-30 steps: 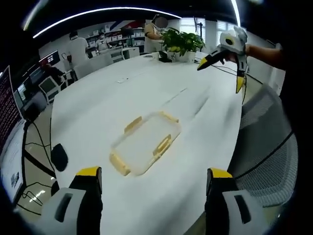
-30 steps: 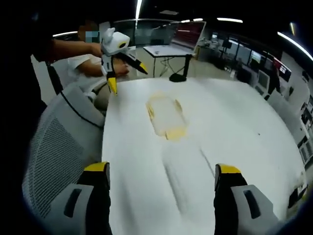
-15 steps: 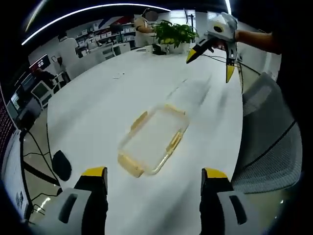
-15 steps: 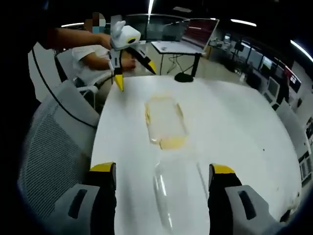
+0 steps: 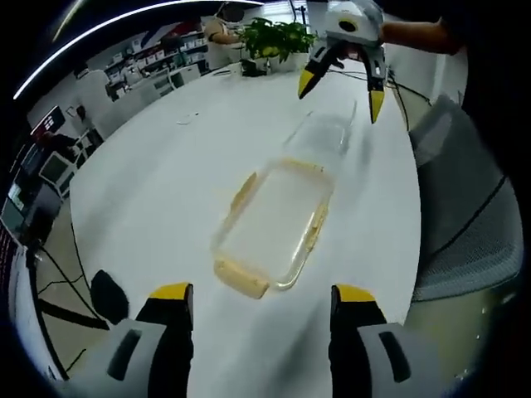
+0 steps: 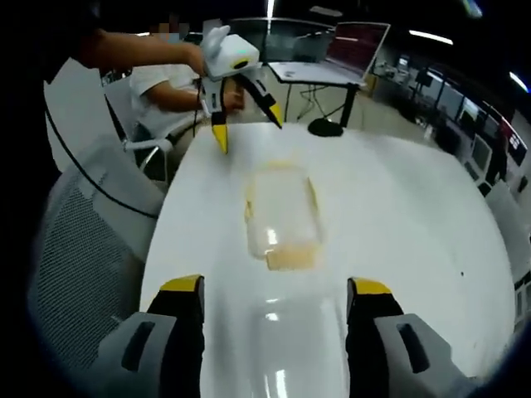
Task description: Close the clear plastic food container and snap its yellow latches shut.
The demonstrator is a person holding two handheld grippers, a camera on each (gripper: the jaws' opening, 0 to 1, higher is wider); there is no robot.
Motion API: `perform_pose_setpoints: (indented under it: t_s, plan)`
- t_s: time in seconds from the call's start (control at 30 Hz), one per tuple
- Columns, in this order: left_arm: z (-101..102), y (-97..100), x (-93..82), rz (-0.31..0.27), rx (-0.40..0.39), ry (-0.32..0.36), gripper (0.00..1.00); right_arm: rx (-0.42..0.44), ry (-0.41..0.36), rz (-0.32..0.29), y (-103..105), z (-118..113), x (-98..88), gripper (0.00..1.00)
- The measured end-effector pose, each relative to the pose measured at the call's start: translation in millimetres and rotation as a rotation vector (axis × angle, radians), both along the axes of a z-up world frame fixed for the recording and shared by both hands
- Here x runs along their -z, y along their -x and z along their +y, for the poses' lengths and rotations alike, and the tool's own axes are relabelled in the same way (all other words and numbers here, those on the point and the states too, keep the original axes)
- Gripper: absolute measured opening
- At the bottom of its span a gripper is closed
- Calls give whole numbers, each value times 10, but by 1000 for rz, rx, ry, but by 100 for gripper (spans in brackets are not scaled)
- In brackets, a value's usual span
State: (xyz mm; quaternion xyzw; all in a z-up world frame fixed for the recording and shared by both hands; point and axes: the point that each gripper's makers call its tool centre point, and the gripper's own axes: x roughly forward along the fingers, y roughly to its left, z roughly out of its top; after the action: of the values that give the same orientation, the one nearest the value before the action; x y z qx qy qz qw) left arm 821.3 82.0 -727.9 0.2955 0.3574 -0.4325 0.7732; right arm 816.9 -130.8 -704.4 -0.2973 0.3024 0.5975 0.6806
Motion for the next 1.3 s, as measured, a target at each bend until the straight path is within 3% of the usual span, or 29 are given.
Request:
perform_pose_setpoints:
  t_s: [0.3,0.73,0.9,1.03,1.3]
  plan:
    - [-10,-135,101,-6,95,-30,55,1,33,13,-129,169,137,62]
    - [-24,-288,289,41,219,-103,48,-49,104,32,-207,296,438,55]
    - [-11,-301,378,60,288,-162,44,-53,128,31,-246,339,525,53]
    - [-39,-352,395,51,308,-168,38,-48,151,24,-293,373,586,50]
    - [-74,-353,478,89,356,-194,37,-84,221,14,-295,393,776,47]
